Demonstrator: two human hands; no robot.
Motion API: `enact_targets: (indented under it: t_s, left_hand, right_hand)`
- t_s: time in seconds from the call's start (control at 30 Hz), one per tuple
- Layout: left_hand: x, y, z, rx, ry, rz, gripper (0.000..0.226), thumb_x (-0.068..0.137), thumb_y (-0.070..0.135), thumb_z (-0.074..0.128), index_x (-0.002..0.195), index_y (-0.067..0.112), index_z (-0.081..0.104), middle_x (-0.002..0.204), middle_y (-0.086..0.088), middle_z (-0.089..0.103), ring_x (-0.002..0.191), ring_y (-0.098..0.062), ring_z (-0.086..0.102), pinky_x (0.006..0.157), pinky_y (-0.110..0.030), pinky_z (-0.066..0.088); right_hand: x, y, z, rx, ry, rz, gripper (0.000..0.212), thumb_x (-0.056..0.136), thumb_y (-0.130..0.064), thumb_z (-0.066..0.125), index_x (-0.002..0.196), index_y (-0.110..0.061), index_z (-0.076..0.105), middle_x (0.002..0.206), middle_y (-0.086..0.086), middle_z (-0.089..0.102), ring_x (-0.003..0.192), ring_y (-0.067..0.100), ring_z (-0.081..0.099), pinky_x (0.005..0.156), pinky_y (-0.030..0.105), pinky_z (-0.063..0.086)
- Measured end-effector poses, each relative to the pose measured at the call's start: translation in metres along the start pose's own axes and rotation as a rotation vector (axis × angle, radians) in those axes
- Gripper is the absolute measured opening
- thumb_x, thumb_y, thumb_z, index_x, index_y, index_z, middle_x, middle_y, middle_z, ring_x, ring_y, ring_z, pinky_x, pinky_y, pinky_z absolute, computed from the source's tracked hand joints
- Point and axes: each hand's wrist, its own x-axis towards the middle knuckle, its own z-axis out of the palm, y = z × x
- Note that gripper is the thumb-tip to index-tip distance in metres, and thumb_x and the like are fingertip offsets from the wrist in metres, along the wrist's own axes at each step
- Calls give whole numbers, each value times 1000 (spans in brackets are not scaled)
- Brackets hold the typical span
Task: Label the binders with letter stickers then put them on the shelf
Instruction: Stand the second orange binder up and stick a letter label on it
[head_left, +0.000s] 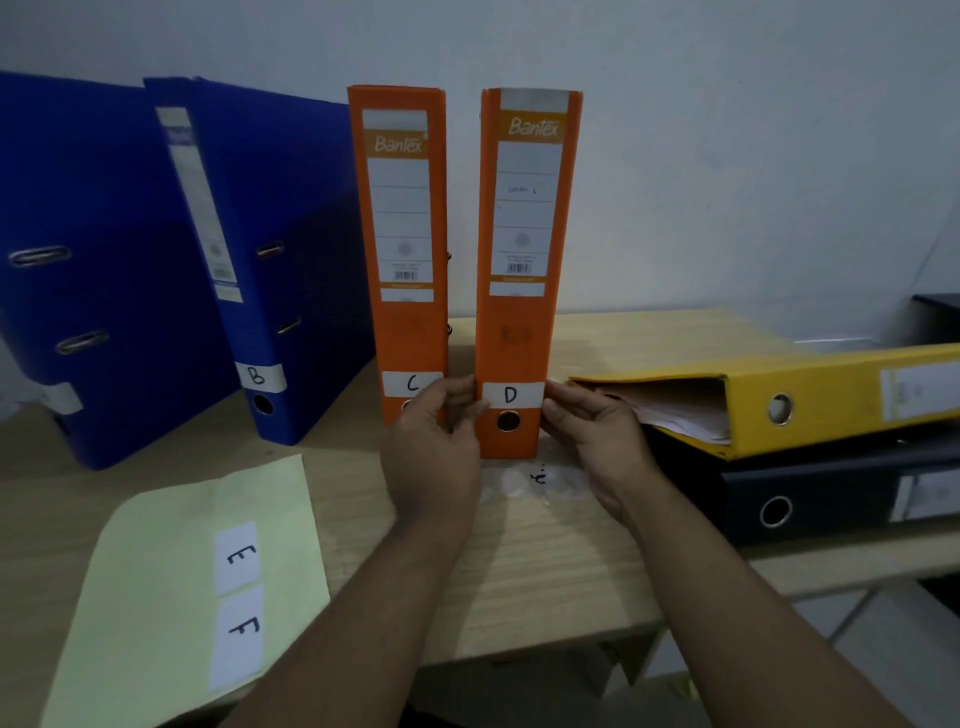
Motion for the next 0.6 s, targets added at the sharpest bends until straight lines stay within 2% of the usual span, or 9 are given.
enact_targets:
  t_s: [0.13, 0.2, 0.3, 0.4, 0.53, 0.6]
  left_hand:
    - [-1, -3, -1, 18, 8, -2, 21, 99, 24, 73, 119, 31, 76, 117, 18, 74, 114, -5, 67, 101, -46, 59]
    - [-2, -2, -2, 32, 5, 11, 20, 101, 23, 69, 119, 31, 75, 117, 18, 73, 113, -4, 67, 101, -45, 60]
    - [-3, 3, -1, 78, 11, 32, 16, 105, 27, 64, 119, 31, 71, 116, 16, 71, 112, -7, 66, 98, -47, 60]
    - [-5, 6, 1, 104, 18, 48, 16, 105, 22, 62, 117, 30, 69, 115, 13, 71, 110, -10, 68, 95, -47, 62]
    - [-9, 10, 0, 177, 57, 56, 26, 99, 12, 63, 117, 28, 69, 111, 13, 73, 103, -9, 70, 90, -43, 63]
    - [-10, 13, -1, 214, 82, 44, 29, 97, 10, 63, 118, 29, 70, 110, 15, 73, 102, -7, 70, 89, -40, 63]
  right_hand:
    - [-3, -3, 0, -28, 3, 7, 34, 100, 9, 61, 115, -16, 79, 115, 5, 82, 110, 20, 79, 91, 30, 64]
    - [-3, -4, 0, -21, 26, -5, 25, 104, 1, 60, 114, -12, 80, 113, 8, 82, 109, 23, 79, 91, 33, 64]
    - [-6, -5, 5, -22, 74, -51, 15, 102, -18, 70, 105, -10, 82, 104, 8, 83, 100, 21, 81, 87, 33, 64]
    - [-6, -3, 8, -84, 101, -86, 12, 97, -22, 75, 96, -12, 82, 97, 2, 84, 94, 15, 81, 84, 29, 66]
    - [-6, 0, 8, -171, 119, -143, 14, 101, -21, 71, 103, -12, 81, 100, 2, 83, 95, 15, 80, 86, 34, 67]
    - [-8, 1, 8, -168, 95, -161, 19, 96, -26, 76, 112, -16, 80, 107, 2, 83, 100, 17, 80, 87, 40, 67]
